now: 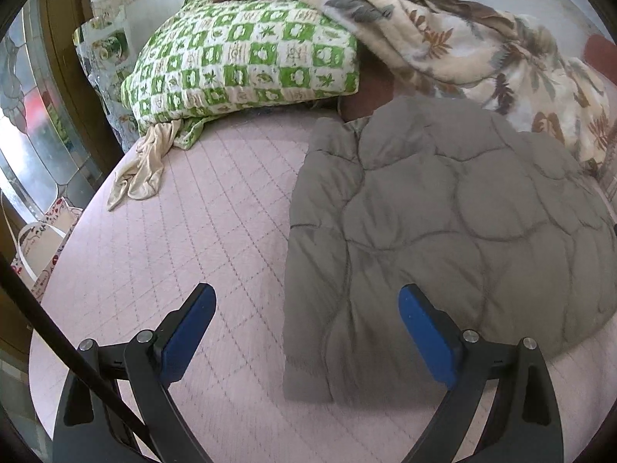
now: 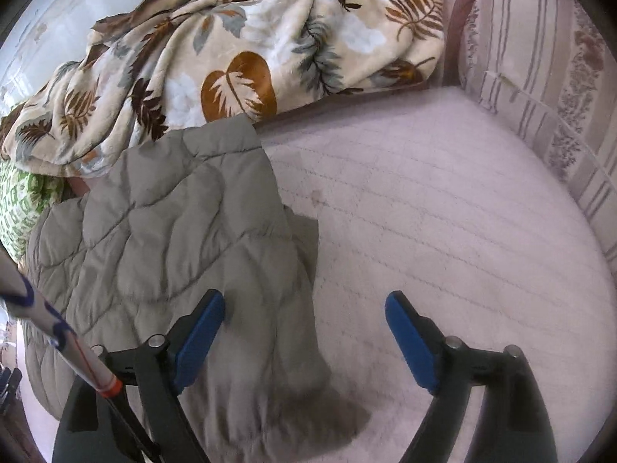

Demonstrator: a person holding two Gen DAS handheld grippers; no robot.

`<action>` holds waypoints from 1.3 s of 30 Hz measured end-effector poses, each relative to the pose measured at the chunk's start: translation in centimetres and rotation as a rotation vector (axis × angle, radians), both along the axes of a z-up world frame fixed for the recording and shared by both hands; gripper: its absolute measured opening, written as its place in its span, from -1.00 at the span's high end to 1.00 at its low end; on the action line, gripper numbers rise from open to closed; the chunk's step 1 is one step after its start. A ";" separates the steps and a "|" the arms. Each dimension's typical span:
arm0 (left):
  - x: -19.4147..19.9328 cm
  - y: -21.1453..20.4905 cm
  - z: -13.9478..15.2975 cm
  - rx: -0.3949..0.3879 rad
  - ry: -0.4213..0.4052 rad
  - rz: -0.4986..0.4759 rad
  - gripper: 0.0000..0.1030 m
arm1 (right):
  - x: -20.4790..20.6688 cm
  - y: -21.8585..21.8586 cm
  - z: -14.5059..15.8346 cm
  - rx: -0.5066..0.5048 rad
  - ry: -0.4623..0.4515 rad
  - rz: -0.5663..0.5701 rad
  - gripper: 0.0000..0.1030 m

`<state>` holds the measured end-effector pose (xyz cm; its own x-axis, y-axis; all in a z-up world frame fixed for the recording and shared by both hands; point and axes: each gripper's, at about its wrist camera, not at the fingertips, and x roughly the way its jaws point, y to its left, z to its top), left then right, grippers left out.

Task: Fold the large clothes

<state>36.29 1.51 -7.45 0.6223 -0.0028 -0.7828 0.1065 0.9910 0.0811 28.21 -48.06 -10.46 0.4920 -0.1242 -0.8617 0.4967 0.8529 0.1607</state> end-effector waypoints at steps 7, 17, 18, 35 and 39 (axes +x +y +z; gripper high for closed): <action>3.0 1.2 -1.0 -0.093 0.024 0.020 -0.86 | 2.7 -2.4 -2.0 0.102 0.014 -0.005 -0.89; 8.7 7.0 -4.7 -0.471 0.178 0.032 -0.86 | 3.2 -4.8 -5.5 0.299 0.010 0.015 -1.00; 9.1 7.2 -5.3 -0.504 0.206 0.014 -0.86 | 3.0 -5.1 -6.0 0.341 -0.001 0.013 -1.00; 9.9 2.4 -10.8 -0.769 0.436 -0.309 -0.92 | 5.0 -3.7 -9.1 0.667 -0.019 0.242 -1.00; 10.1 0.7 -10.5 -0.713 0.449 -0.305 -0.96 | 5.3 -1.3 -8.9 0.575 -0.013 0.268 -1.00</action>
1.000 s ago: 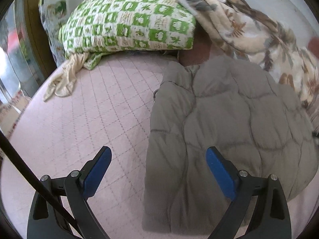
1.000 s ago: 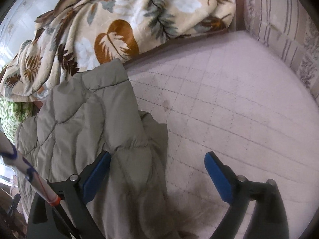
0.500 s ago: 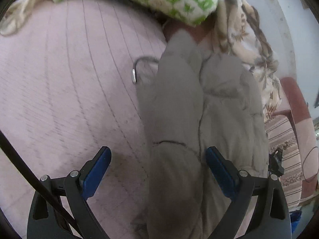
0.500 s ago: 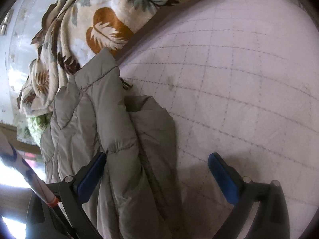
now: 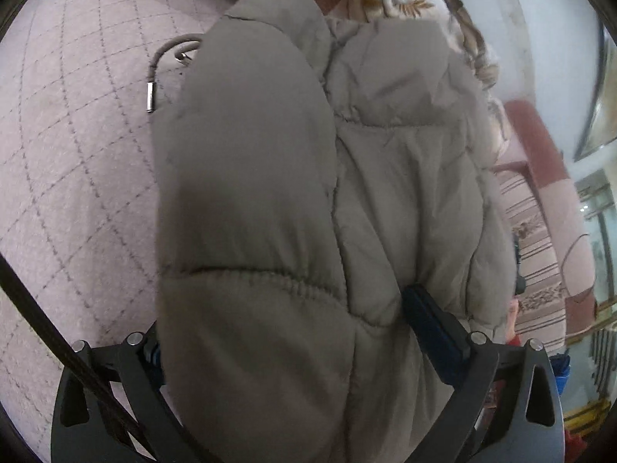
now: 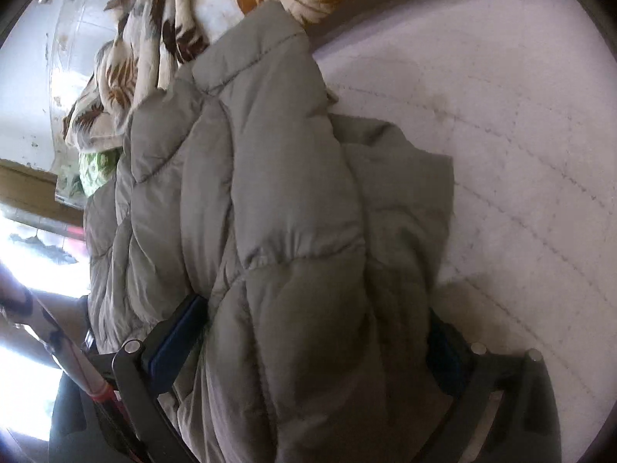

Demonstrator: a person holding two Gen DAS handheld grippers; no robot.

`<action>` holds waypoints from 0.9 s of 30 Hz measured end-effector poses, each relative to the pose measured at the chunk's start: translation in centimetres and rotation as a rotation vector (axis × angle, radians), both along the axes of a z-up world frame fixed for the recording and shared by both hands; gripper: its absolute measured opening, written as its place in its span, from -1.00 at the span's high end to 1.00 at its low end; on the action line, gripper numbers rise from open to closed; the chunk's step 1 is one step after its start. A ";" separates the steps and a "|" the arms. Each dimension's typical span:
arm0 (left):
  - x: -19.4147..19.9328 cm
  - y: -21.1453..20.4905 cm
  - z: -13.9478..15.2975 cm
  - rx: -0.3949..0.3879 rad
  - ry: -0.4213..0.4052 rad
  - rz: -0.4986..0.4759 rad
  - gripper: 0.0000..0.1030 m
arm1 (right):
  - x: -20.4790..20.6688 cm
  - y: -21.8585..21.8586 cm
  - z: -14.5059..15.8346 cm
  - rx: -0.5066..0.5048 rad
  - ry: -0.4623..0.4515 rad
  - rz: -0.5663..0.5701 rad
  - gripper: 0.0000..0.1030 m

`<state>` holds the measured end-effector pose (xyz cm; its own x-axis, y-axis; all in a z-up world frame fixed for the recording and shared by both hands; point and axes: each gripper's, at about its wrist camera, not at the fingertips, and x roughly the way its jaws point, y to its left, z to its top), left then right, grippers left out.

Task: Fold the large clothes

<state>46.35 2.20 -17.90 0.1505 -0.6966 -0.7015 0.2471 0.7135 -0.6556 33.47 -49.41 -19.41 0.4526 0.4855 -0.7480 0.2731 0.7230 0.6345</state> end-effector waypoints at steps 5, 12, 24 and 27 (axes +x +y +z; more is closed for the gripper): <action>-1.6 -0.3 2.5 0.037 -0.036 0.062 -0.01 | -2.1 0.6 1.6 0.082 -0.042 -0.082 0.04; -5.5 0.5 6.5 0.095 -0.053 0.085 0.34 | -5.7 2.1 6.1 0.065 -0.084 -0.093 0.31; -14.6 2.5 7.8 0.094 -0.058 0.094 0.35 | -15.1 3.5 7.3 0.103 -0.089 -0.086 0.31; -14.9 2.7 6.4 0.133 -0.026 0.122 0.23 | -16.7 3.2 5.7 0.123 -0.075 -0.114 0.17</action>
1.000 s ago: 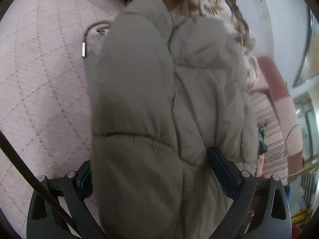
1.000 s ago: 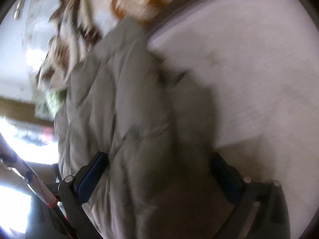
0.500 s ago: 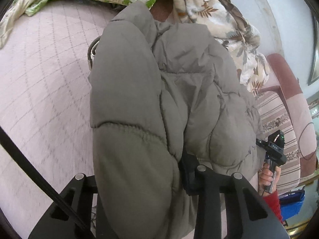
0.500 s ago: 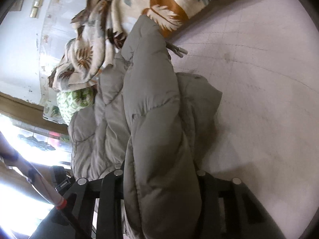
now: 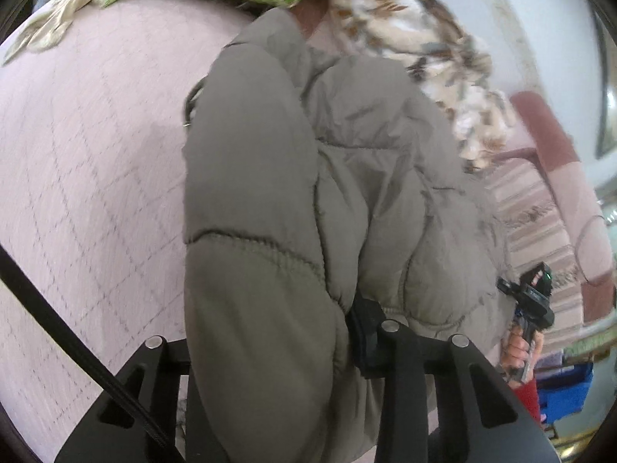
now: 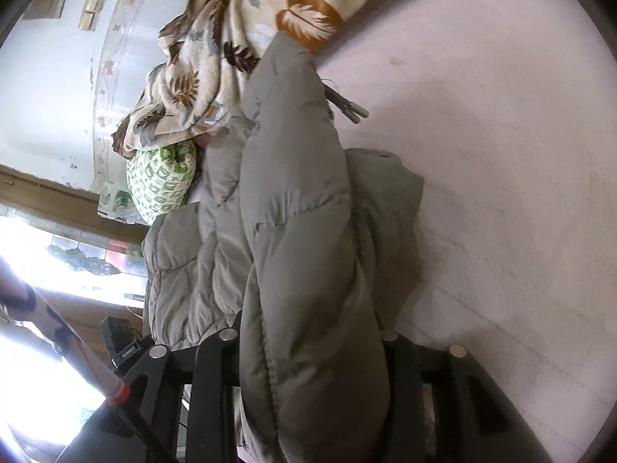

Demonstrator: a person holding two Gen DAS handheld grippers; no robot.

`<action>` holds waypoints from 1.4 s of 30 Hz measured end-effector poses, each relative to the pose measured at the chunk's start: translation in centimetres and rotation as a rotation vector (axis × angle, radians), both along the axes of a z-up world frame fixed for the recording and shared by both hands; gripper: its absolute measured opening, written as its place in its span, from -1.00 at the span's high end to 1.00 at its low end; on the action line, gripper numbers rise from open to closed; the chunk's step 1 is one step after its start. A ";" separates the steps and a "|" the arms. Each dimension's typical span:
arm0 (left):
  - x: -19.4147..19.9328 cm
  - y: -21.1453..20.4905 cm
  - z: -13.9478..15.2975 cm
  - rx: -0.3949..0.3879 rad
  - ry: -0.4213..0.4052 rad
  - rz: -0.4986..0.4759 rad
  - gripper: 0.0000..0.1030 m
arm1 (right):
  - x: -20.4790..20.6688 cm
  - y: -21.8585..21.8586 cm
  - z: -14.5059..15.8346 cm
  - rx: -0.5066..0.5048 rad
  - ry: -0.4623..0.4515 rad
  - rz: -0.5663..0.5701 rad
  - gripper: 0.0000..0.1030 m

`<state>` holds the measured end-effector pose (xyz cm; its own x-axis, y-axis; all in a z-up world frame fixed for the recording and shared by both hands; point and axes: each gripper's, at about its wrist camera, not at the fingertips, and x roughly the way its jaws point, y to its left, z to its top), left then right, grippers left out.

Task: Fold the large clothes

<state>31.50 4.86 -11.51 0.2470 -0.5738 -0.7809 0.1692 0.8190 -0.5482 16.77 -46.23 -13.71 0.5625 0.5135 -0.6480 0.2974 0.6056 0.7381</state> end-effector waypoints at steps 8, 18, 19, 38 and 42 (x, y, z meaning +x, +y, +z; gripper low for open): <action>-0.4 2.8 0.2 -0.033 0.055 0.153 0.01 | -2.5 -2.4 -0.2 -0.118 0.076 -0.218 -0.55; -4.0 6.5 5.7 0.134 -0.125 0.251 -0.08 | -8.3 -3.0 8.2 -0.453 -0.002 -0.335 -0.58; -4.3 5.9 6.4 0.146 -0.151 0.240 -0.08 | -8.2 -2.0 8.9 -0.459 -0.026 -0.307 -0.57; 6.9 -12.3 2.0 0.348 -0.212 0.100 -0.20 | 13.2 12.6 0.7 0.064 -0.146 0.027 0.16; 9.9 -10.6 0.6 0.434 -0.201 0.185 -0.20 | 14.8 9.6 -0.4 0.011 -0.140 -0.034 0.65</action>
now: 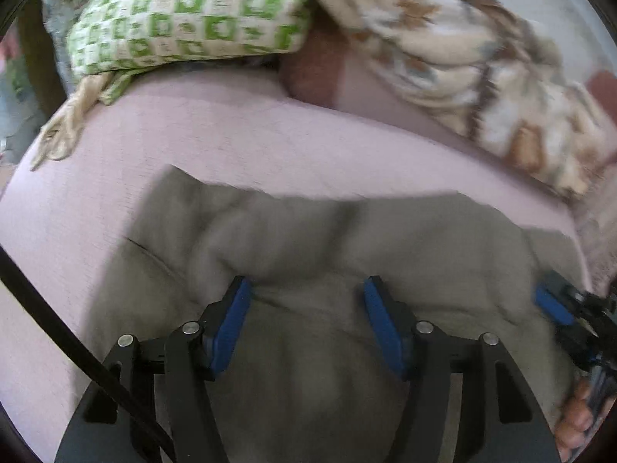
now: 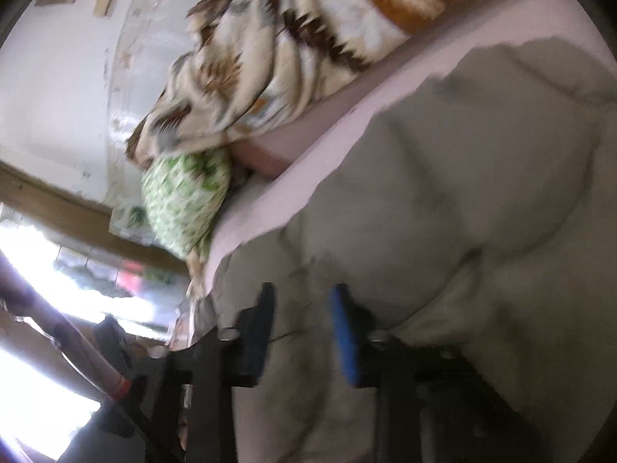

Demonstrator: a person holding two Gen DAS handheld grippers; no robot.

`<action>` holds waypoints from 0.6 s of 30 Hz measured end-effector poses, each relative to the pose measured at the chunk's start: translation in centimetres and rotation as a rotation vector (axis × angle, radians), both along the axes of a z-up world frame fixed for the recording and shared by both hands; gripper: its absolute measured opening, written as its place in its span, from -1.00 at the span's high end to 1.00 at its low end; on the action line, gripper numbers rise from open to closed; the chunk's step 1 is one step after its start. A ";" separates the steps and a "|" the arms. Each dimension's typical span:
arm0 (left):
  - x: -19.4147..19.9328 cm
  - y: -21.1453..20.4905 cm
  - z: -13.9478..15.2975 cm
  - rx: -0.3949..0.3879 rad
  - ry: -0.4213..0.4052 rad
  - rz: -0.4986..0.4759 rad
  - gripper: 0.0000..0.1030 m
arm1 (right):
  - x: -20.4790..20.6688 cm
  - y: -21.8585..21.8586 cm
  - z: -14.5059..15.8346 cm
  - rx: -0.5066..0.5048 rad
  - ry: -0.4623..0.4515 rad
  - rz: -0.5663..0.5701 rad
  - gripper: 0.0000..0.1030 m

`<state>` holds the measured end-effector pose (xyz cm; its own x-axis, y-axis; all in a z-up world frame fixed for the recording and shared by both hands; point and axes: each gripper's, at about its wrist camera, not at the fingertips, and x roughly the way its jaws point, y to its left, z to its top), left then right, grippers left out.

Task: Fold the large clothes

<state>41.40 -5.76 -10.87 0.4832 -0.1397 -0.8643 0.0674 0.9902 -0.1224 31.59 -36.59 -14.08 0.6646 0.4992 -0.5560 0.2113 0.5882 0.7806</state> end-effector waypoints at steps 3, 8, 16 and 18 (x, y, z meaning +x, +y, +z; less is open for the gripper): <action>2.2 3.1 -1.0 -0.021 0.030 0.065 -0.19 | -0.4 -4.2 -0.8 -0.019 0.000 -0.092 0.70; 4.0 9.2 -2.9 -0.022 0.070 0.203 -0.19 | -2.6 -10.0 -3.5 0.066 0.010 -0.219 0.94; 2.1 16.1 -1.0 -0.050 0.046 0.286 -0.25 | -5.7 -14.5 -0.2 -0.147 0.112 -0.374 0.62; 0.7 17.6 0.5 -0.038 0.027 0.294 -0.25 | -8.0 -15.3 1.9 -0.225 0.115 -0.400 0.45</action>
